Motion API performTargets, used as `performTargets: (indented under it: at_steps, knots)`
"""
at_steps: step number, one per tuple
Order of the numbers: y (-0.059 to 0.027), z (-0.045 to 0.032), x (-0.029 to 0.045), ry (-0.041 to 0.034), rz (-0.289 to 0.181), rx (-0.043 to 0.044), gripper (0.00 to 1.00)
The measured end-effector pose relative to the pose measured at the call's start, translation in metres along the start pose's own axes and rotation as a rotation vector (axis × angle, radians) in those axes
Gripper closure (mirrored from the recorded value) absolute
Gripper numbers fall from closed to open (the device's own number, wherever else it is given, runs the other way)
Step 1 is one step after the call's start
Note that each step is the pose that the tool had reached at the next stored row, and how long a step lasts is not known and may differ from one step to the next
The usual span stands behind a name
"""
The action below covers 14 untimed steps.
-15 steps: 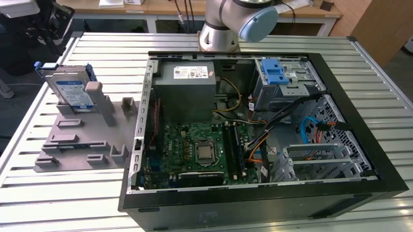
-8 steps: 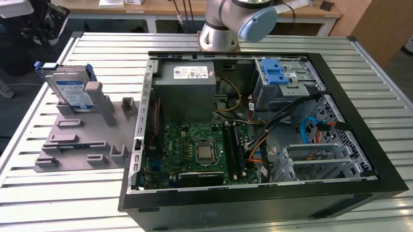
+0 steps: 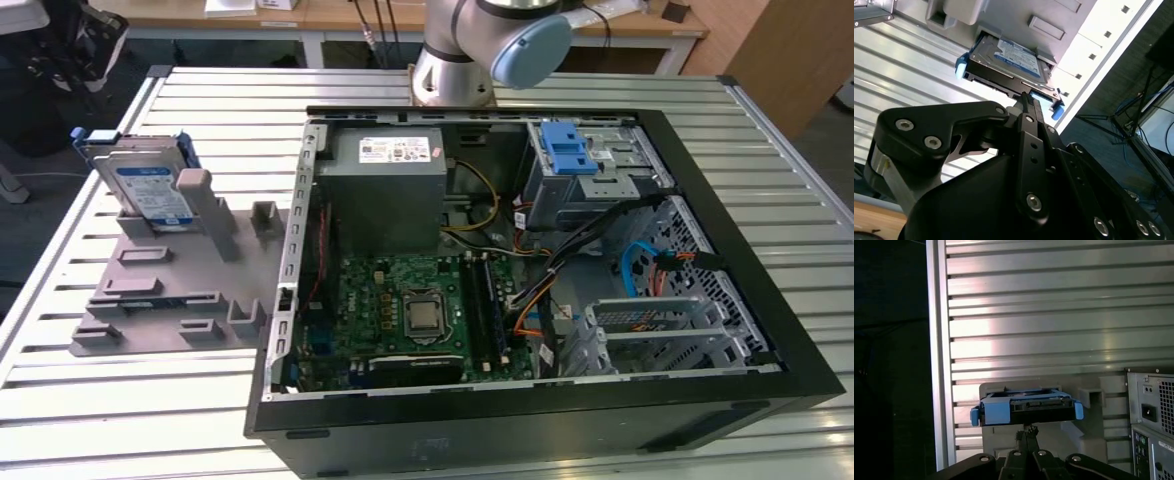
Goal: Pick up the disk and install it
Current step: 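Reach for the disk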
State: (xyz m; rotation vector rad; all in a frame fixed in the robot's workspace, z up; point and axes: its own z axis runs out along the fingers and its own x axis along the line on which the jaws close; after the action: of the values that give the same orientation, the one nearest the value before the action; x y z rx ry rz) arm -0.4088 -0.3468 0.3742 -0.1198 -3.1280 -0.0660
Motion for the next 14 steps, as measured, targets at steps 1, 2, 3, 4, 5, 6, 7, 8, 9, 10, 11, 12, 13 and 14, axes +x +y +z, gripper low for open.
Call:
performTargets:
  at_steps: [1,2,3,4,5,6,7,8,9,10,11,12,13,14]
  knots:
    - [0.0001,0.0001,0.0012,0.0001,0.000,0.0001,0.89]
    - [0.0001,0.0003,0.0024,0.0001,0.000,0.0001,0.89]
    - [0.0001,0.0005,0.0036,0.0000,0.000,0.0000,0.89]
    - [0.0001,0.0007,0.0049,0.0000,0.000,0.0000,0.89]
    - [0.0001,0.0009,0.0060,0.0000,0.000,0.0000,0.89]
    - [0.0000,0.0010,0.0071,0.0000,0.000,0.0000,0.89]
    - [0.0000,0.0011,0.0079,0.0000,0.000,0.0000,0.89]
    - [-0.0001,0.0012,0.0086,0.0000,0.000,0.0000,0.89]
    - [-0.0001,0.0013,0.0094,0.0000,0.000,0.0000,0.89]
    - [-0.0002,0.0014,0.0101,0.0000,0.000,0.0000,0.89]
    - [-0.0002,0.0016,0.0106,0.0000,0.000,0.0000,0.89]
    - [-0.0002,0.0017,0.0112,0.0001,0.000,0.0001,0.89]
    - [-0.0002,0.0019,0.0118,0.0000,0.000,0.0000,0.89]
    - [-0.0003,0.0020,0.0124,0.0000,0.000,0.0000,0.89]
